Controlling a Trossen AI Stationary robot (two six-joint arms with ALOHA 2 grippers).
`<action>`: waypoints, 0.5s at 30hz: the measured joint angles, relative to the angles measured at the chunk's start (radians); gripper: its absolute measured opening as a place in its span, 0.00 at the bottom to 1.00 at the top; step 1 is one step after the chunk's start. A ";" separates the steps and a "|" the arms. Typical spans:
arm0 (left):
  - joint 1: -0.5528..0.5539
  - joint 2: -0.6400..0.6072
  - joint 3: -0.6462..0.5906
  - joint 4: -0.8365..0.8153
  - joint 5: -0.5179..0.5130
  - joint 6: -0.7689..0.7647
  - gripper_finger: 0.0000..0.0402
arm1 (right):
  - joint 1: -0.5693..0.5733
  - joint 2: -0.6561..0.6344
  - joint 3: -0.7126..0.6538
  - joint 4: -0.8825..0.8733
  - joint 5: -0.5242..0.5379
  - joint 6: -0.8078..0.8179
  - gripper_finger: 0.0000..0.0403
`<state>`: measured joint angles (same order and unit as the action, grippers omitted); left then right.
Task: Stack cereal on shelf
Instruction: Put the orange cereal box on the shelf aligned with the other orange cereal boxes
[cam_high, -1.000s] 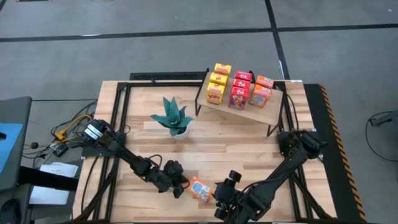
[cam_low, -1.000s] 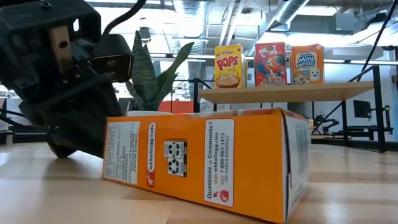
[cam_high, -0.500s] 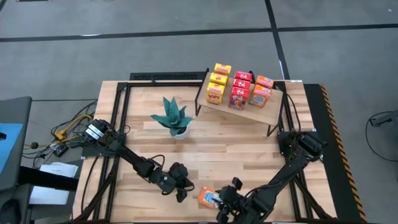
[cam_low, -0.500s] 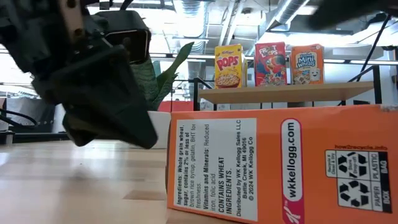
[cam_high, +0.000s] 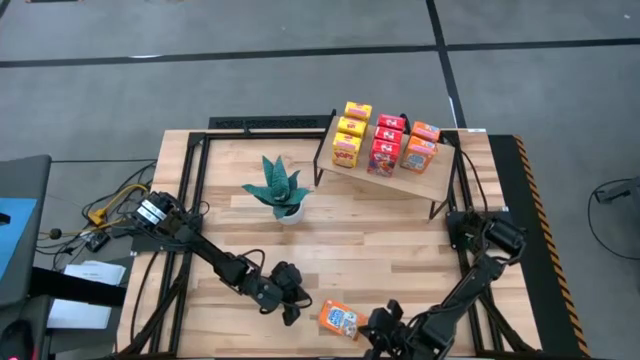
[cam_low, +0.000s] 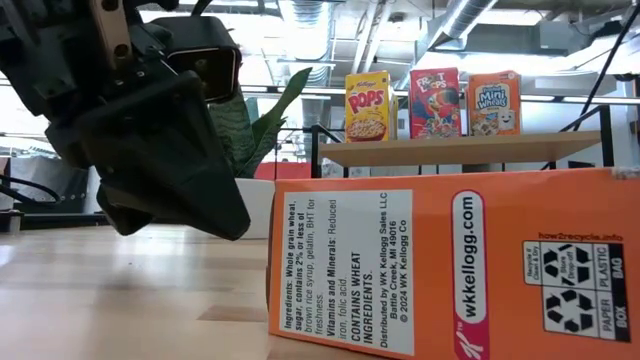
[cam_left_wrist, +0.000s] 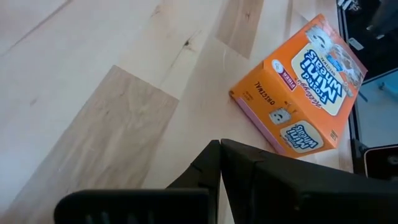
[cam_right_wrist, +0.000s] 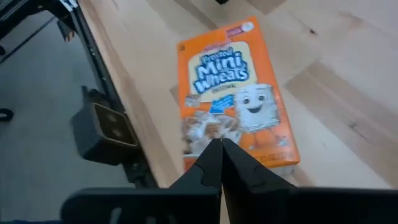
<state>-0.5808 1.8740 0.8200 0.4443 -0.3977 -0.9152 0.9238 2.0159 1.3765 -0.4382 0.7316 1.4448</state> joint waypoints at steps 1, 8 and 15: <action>0.000 0.000 0.000 0.003 0.000 -0.004 0.00 | -0.004 0.001 -0.016 0.023 -0.002 -0.001 0.06; 0.000 -0.001 0.000 0.021 -0.005 -0.015 0.00 | -0.007 0.000 -0.091 0.086 -0.060 0.027 0.04; 0.002 -0.001 0.001 0.028 -0.008 -0.032 0.00 | -0.022 -0.004 -0.094 -0.017 -0.079 0.058 0.02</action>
<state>-0.5783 1.8725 0.8207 0.4719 -0.4055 -0.9470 0.9016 2.0122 1.2827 -0.4549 0.6528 1.5033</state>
